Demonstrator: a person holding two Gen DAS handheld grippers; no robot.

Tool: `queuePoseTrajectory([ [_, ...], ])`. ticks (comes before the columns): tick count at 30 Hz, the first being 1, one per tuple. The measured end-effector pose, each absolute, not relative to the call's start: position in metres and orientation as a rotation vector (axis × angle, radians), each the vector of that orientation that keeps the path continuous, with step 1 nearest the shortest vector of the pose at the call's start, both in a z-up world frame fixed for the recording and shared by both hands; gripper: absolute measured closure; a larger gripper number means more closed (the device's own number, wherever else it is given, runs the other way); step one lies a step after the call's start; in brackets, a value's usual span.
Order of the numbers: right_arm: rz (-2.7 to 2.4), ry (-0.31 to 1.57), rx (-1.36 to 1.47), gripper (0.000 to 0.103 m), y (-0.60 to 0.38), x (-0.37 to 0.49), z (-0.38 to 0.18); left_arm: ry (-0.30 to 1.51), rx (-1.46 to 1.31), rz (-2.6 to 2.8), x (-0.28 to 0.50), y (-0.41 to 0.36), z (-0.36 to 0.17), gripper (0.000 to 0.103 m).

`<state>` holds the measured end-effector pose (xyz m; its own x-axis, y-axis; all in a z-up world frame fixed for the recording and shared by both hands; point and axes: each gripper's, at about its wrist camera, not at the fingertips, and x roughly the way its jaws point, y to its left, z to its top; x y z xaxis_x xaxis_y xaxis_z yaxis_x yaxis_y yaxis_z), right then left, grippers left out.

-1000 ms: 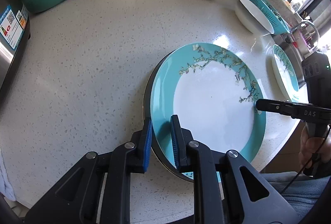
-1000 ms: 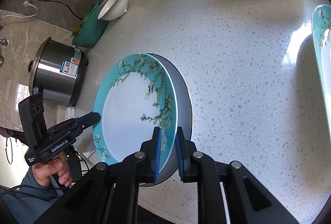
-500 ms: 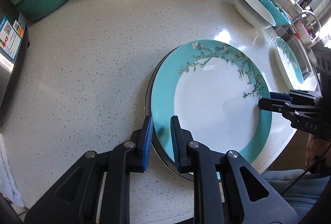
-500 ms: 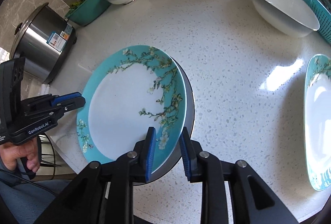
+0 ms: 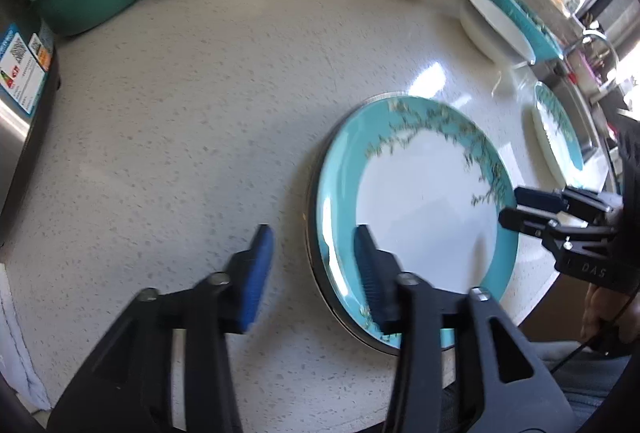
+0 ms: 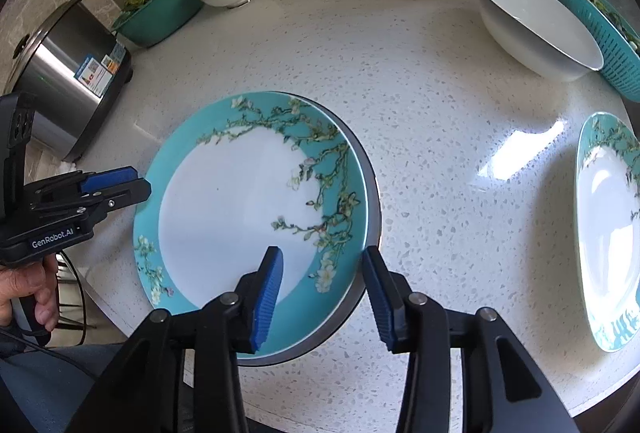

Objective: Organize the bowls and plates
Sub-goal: 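Open the right gripper to release the teal floral plate rim, then move the right gripper to the second teal floral plate by the sink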

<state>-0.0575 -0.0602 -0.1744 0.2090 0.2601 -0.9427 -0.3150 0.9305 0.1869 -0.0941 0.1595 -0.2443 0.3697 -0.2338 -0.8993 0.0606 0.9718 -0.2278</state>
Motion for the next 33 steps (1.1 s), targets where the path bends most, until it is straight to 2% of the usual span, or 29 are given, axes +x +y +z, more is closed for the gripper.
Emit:
queuePoseTrajectory([
  [1,0.396,1.3,-0.032,0.056,-0.061,-0.058,-0.174,1.166,-0.171,-0.185,-0.093,0.162,-0.241,0.06],
  [3,0.386,1.294,-0.004,0.054,-0.064,-0.058,-0.171,1.131,-0.19,-0.183,-0.091,0.168,-0.232,0.051],
  [5,0.365,1.276,0.015,0.047,-0.069,-0.058,-0.165,1.097,-0.213,-0.189,-0.088,0.171,-0.223,0.036],
  [7,0.352,1.257,0.045,0.042,-0.075,-0.06,-0.158,1.063,-0.232,-0.214,-0.085,0.171,-0.212,0.03],
  [10,0.349,1.213,0.122,0.04,-0.093,-0.063,-0.143,0.998,-0.249,-0.275,-0.077,0.16,-0.19,0.028],
  [13,0.35,1.167,0.218,0.038,-0.118,-0.065,-0.128,0.937,-0.292,-0.363,-0.07,0.141,-0.17,0.022],
  [25,0.408,1.051,0.446,0.037,-0.251,-0.049,-0.095,0.976,-0.378,-0.512,-0.048,0.012,-0.16,0.021],
  [33,0.558,1.085,0.488,0.031,-0.379,-0.007,-0.102,1.088,-0.441,-0.373,-0.018,-0.099,-0.193,0.02],
])
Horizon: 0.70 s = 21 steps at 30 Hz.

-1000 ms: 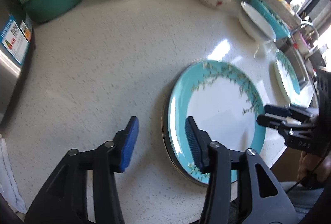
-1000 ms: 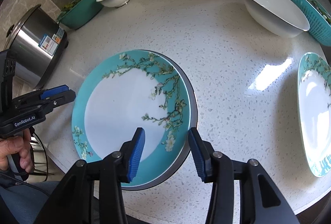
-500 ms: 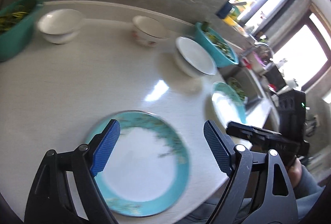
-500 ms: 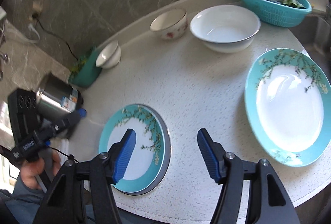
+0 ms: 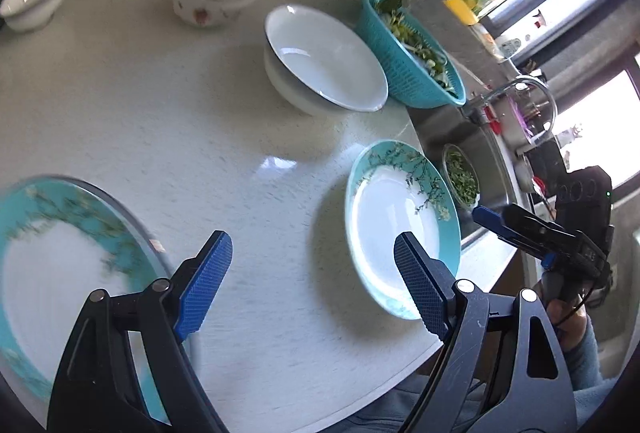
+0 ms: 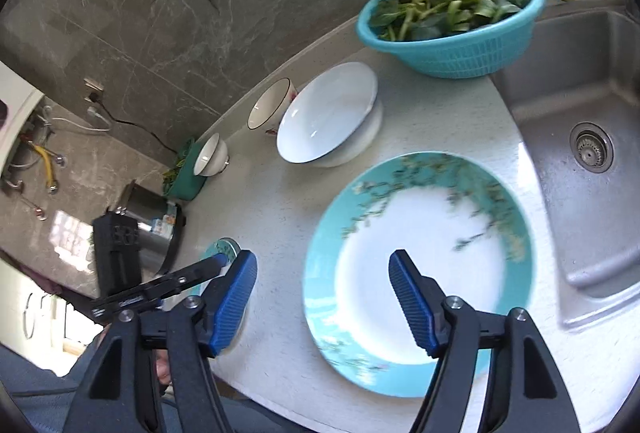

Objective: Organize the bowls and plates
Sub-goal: 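Move the right gripper to the second teal floral plate by the sink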

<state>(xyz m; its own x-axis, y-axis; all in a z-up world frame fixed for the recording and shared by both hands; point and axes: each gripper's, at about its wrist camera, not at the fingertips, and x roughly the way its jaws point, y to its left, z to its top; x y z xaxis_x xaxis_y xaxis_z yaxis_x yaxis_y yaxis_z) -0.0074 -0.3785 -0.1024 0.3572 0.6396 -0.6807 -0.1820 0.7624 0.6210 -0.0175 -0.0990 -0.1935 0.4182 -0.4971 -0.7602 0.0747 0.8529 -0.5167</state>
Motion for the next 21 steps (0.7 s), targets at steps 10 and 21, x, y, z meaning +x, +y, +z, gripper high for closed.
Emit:
queuePoseTrajectory([
  [10,0.664,1.181,0.725,0.036,-0.492,0.031,-0.147,1.227,-0.415,-0.292,0.0,-0.175,-0.238,0.023],
  [21,0.804,1.356,0.747,0.043,-0.484,0.048,-0.195,1.246,-0.431,-0.269,0.025,-0.185,-0.261,0.053],
])
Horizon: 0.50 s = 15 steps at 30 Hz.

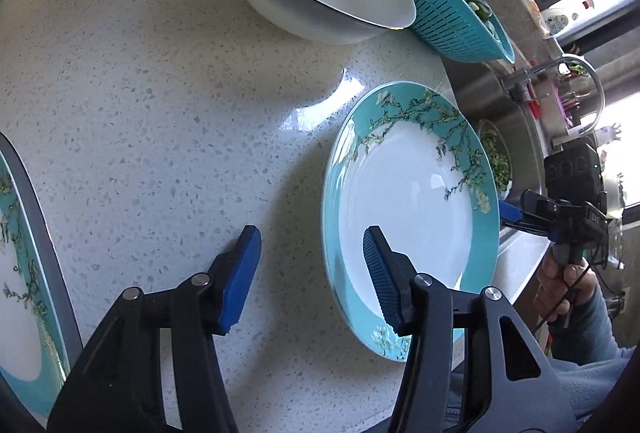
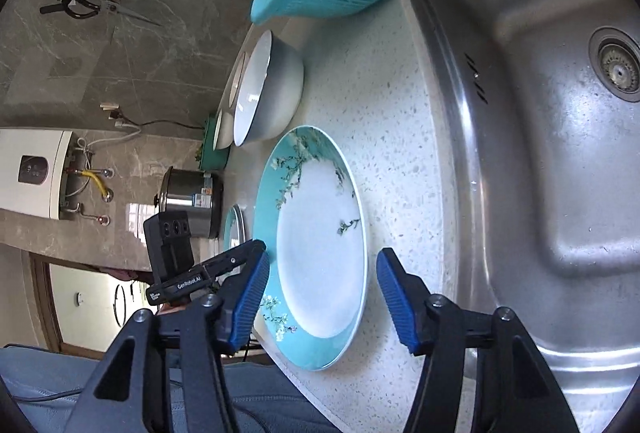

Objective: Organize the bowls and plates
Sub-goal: 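Move the right gripper to the second teal floral plate by the sink, then close the right gripper on the second teal floral plate rim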

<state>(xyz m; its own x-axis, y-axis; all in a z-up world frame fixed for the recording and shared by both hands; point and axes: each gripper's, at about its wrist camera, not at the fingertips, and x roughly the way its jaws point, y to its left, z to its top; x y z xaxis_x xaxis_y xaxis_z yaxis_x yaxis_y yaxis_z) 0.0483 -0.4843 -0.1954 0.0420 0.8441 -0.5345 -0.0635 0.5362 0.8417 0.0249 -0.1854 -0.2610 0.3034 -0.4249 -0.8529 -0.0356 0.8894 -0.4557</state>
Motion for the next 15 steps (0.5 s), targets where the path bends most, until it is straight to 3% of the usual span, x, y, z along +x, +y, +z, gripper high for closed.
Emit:
queuePoseTrajectory([
  [7,0.839,1.429,0.733,0.046,-0.482,0.061,-0.213,1.239,-0.443,-0.275,0.018,-0.182,-0.258,0.054],
  [9,0.848,1.442,0.733,0.05,-0.48,0.064,-0.216,1.238,-0.445,-0.275,0.016,-0.18,-0.258,0.061],
  [11,0.857,1.454,0.735,0.05,-0.479,0.066,-0.218,1.254,-0.442,-0.282,0.016,-0.181,-0.261,0.085],
  [15,0.866,1.465,0.736,0.05,-0.477,0.067,-0.219,1.267,-0.42,-0.313,0.015,-0.19,-0.263,0.089],
])
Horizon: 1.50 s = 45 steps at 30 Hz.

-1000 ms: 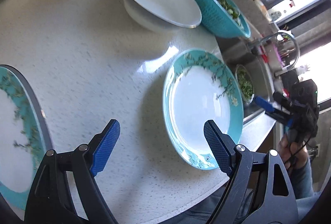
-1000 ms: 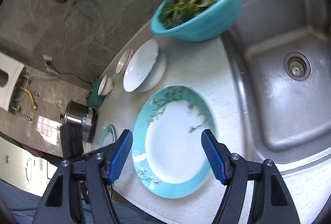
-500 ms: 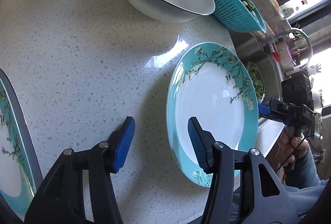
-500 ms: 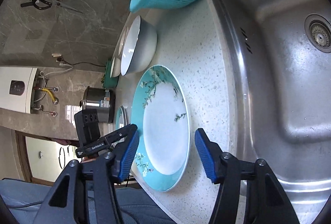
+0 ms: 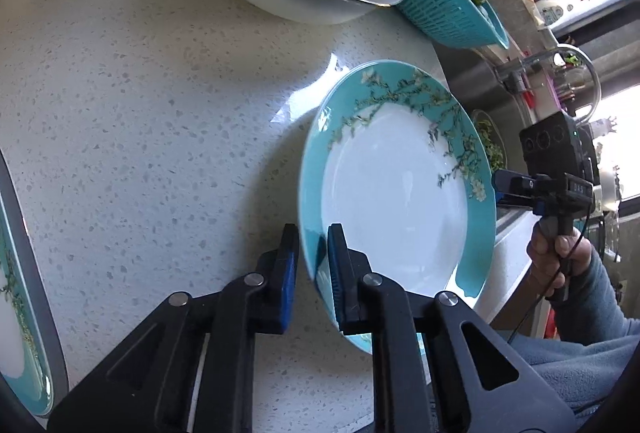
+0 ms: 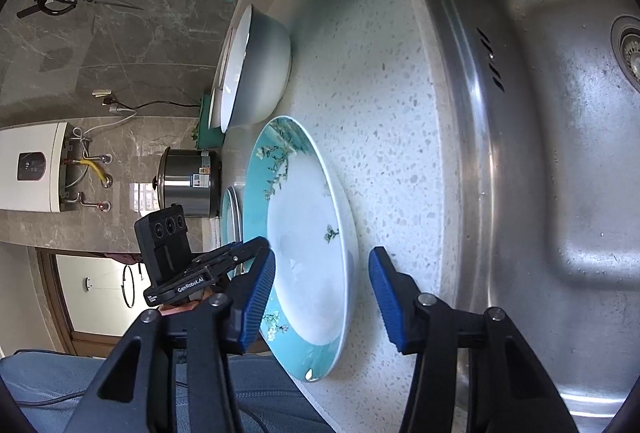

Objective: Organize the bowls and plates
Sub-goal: 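Close the right gripper on the second teal floral plate rim, then carry the second teal plate and lower it onto the plate stack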

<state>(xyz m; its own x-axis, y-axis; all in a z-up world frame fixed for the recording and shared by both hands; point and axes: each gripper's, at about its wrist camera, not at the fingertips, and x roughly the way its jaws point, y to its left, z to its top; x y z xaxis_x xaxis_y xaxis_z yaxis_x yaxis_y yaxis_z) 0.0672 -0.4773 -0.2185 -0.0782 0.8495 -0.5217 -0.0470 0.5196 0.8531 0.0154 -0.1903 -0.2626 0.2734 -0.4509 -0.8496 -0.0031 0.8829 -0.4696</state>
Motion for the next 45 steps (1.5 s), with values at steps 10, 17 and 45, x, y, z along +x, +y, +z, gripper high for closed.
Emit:
queuePoseTrajectory([
  [10,0.875,1.507,0.741,0.063,-0.467,0.067,-0.22,1.272,-0.43,-0.311,0.02,-0.191,-0.262,0.089],
  [17,0.803,1.541,0.733,0.093,-0.476,0.064,-0.232,1.282,-0.449,-0.303,0.022,-0.186,-0.261,0.089],
  [45,0.821,1.391,0.485,0.09,-0.44,0.048,-0.174,1.172,-0.408,-0.266,-0.011,-0.166,-0.223,0.094],
])
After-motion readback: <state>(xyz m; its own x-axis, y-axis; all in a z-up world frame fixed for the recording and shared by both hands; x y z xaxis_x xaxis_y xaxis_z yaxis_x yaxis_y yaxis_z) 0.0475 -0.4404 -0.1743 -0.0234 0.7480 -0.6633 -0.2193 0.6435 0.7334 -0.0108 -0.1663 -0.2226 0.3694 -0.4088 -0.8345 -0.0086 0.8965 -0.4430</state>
